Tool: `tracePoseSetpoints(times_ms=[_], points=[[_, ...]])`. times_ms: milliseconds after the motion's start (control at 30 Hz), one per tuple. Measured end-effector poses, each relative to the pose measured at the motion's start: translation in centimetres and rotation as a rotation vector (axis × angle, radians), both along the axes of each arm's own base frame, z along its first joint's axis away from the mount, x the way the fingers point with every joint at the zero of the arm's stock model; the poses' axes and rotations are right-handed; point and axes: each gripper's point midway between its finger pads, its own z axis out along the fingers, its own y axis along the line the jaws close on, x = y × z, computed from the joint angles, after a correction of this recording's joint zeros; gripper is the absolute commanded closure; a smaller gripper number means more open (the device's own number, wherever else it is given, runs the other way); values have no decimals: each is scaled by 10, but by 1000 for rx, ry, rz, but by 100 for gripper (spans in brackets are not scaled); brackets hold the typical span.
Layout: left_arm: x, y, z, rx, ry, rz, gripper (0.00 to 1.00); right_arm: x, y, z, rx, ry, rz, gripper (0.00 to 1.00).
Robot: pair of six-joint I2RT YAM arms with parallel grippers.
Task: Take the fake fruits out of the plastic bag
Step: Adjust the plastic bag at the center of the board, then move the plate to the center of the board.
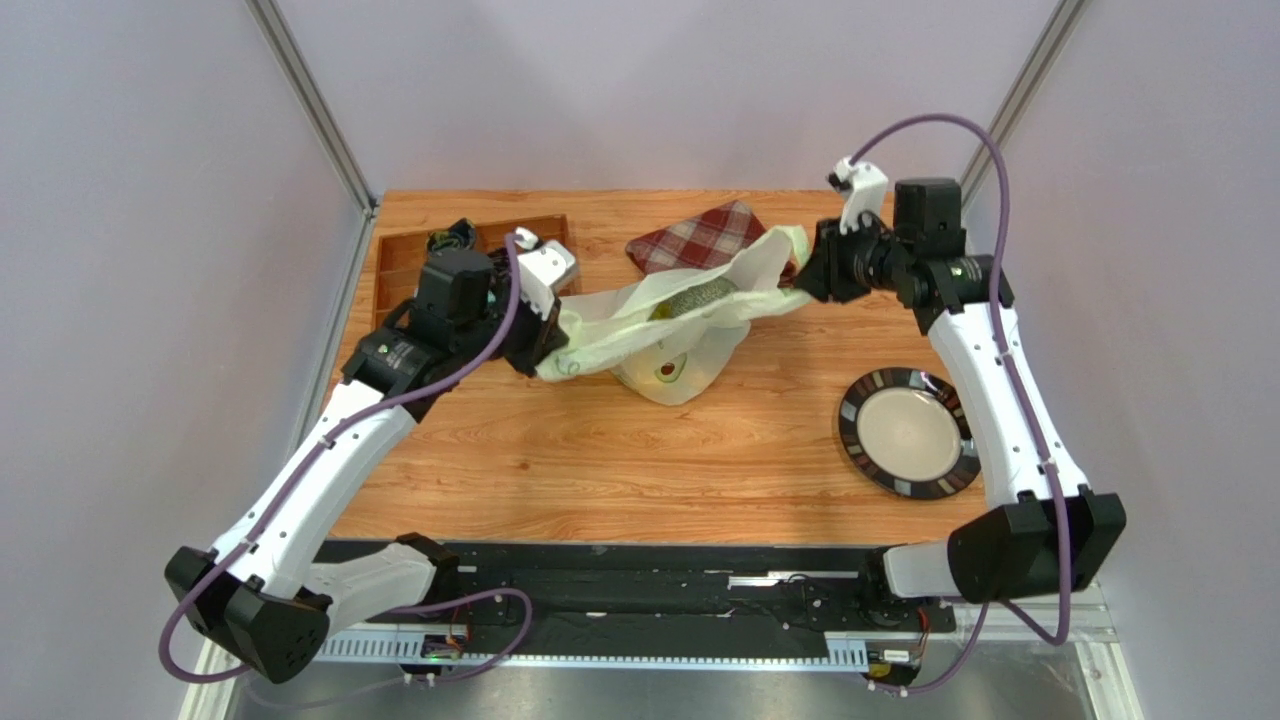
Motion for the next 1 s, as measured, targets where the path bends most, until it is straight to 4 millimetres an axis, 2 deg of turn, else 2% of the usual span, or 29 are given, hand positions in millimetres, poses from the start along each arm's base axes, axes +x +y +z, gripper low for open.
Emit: tracePoseSetpoints(times_ms=[67,100,167,267,300,367,533,567,633,667,733,767,833,867,933,1000], points=[[-12,-3,-26,-9,101,-10,100,-19,-7,-25,-42,60,-4,39],[-16,-5,-34,-19,141,-11,100,-30,-13,-41,-77,99,-6,37],[-18,-9,-33,-49,166,-12,100,-48,-21,-59,-126,158,-11,35],[-16,-16,-16,-102,154,-11,100,-70,-29,-56,-173,161,11,29],[-14,-18,-8,-123,143,-9,100,-78,-29,-48,-182,142,28,23],[-9,-22,11,-162,115,-4,100,-91,-25,-23,-189,79,58,20],[-2,-28,61,-260,31,7,100,-108,20,79,-150,-240,217,21],[-1,-30,70,-277,15,2,100,-110,29,92,-143,-283,248,23],[1,-34,87,-307,-14,-15,100,-110,34,100,-151,-323,261,27],[2,-37,97,-325,-29,-26,100,-106,31,96,-176,-323,241,30],[5,-40,104,-341,-43,-32,100,-96,15,73,-245,-288,193,30],[7,-41,105,-343,-44,-31,100,-92,6,52,-287,-251,180,31],[12,-42,101,-336,-35,-23,100,-95,-17,-3,-391,-141,170,31],[15,-43,98,-331,-30,-17,100,-103,-27,-27,-431,-89,176,30],[19,-43,93,-321,-22,-7,100,-130,-47,-74,-517,26,207,28],[23,-43,89,-314,-17,3,100,-154,-59,-104,-573,83,242,27]])
